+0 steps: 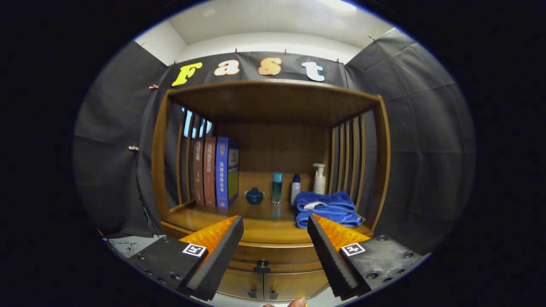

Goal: Pull open the drawer, take out the items inside it, and place them on the countertop above the cabinet.

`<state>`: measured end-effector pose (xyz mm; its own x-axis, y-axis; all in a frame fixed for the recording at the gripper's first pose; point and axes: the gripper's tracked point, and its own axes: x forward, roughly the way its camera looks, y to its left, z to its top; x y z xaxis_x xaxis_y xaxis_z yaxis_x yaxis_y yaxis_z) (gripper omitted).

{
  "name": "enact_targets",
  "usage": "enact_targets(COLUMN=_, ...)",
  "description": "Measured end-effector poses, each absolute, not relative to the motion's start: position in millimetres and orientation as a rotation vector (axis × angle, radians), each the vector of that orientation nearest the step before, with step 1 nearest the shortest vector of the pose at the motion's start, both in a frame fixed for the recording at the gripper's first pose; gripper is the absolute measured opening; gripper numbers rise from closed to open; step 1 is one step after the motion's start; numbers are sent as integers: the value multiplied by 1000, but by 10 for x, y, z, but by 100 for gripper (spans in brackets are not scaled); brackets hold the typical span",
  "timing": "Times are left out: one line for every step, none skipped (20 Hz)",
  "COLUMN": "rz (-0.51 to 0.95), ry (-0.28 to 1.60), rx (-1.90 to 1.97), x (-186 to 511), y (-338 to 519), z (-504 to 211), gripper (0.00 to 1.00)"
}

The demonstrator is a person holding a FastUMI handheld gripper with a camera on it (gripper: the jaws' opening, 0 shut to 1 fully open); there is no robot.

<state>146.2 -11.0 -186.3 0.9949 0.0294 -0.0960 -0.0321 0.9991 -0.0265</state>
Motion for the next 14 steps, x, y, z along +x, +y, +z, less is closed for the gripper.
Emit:
enact_targets(rz=32, ry=114, rx=-24, x=1538, y=-98, z=-2058, gripper=99)
enact_targets(rz=36, ry=131, rx=-22, x=1578, y=-59, z=-2264, gripper=99)
enact_targets(rz=39, ry=148, rx=-22, x=1614, y=-24, z=-2466, gripper=99)
enact_targets(rz=45, ry=165, rx=-28, x=1629, y=-3, z=-2670, gripper=99)
enact_targets(rz=56, ry=181, rx=-36, x=1676, y=31, z=-2855, gripper=99)
enact_targets(rz=64, ry=193, rx=-41, x=1701, y=48, z=-3063, gripper=99)
enact_targets(rz=63, ry=209, rx=-42, x=1740, y=81, z=-3270, gripper=99)
enact_targets(rz=61, ry=226, rx=-38, x=1768, y=100, z=-3401, gripper=99)
enact_targets(rz=53, ry=248, rx=-34, x=1793, y=96, z=-3525, gripper=99)
enact_targets(rz=44, ry=260, rx=-25, x=1827, y=99, z=-3619, gripper=98)
enact_targets(rz=32, ry=267, rx=-18, x=1873, y=83, z=-3676, gripper=98)
enact_targets(rz=19, ry=273, rx=-14, x=1900, y=58, z=-3705, gripper=91)
enact_targets(rz=17, ry=292, rx=-2, x=1901, y=39, z=-3740, gripper=85)
enact_targets(rz=25, ry=309, rx=19, x=1918, y=72, z=-3788, gripper=75)
